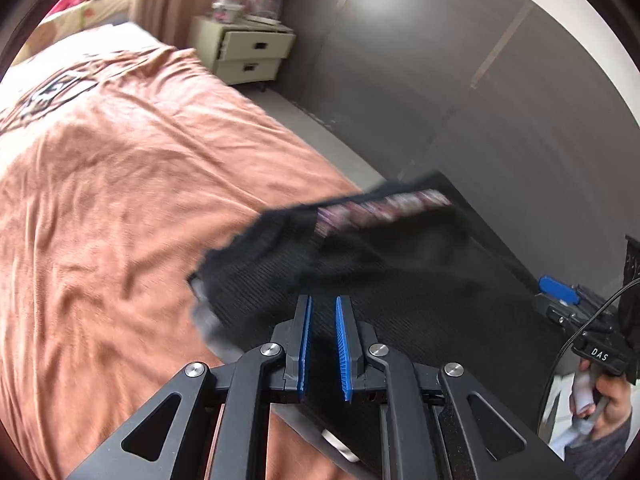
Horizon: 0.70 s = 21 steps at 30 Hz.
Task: Fold small clothes
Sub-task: 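Lower the folded shirt onto the SLAB shirt and open both tools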
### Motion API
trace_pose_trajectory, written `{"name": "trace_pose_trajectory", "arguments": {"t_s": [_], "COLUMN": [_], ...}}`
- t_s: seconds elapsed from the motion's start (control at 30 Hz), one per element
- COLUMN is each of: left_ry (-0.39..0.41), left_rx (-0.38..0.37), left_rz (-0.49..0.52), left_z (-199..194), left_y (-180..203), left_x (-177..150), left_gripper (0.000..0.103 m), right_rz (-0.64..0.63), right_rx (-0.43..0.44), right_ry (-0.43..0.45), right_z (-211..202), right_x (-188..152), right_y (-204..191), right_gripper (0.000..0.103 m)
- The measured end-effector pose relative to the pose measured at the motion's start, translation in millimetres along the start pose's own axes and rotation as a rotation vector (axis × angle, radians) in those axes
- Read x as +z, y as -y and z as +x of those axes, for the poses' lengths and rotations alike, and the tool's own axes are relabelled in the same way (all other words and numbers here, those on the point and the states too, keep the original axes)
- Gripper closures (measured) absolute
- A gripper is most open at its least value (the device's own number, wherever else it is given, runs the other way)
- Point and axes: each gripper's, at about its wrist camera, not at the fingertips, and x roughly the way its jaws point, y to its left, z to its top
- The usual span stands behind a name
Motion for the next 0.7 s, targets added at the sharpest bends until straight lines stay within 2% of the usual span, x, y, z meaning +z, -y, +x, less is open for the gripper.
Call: {"name": "trace_pose_trajectory", "arguments": {"t_s": [0.17, 0.3, 0.37, 0.47, 0.63, 0.7], "left_ry": [-0.031, -0.047, -0.073, -0.072, -0.069, -0.068], "left_rx": [-0.030, -0.027, -0.018, -0.033, -0.009, -0.003], "left_rz": [0.050, 0.053, 0.031, 0.025, 0.038, 0.026], "left_z": [3.9, 11.3, 15.9, 7.2, -16.4, -27.5], "left_y": [26.2, 32.3, 31.0, 32.2, 34.6, 33.0], "left_x": [-19.6, -31.3, -36.7, -41.7, -52.8, -57.0], "left_gripper": [0.090, 0.090, 0.090, 0.090, 0.090, 0.090], "right_rz": [0.026, 0.123, 0.191, 0.282, 0.344, 0.377], "right_rx": [0.002, -0.062, -0.121, -0.101, -0.206, -0.222], "right_ry": [0.051, 0.045, 0.020, 0.038, 0.008, 0.008], "right_z": [-21.4, -10.3, -1.7, -5.7, -18.8, -30.5], "right_x": [-39.6, -56.0, -62.0, -70.2, -68.7, -66.6], "right_y": [18.5, 41.6, 54.6, 63.4, 54.5, 53.5], "right_gripper": [0.044, 0.044, 0.044, 0.044, 0.044, 0.046]}}
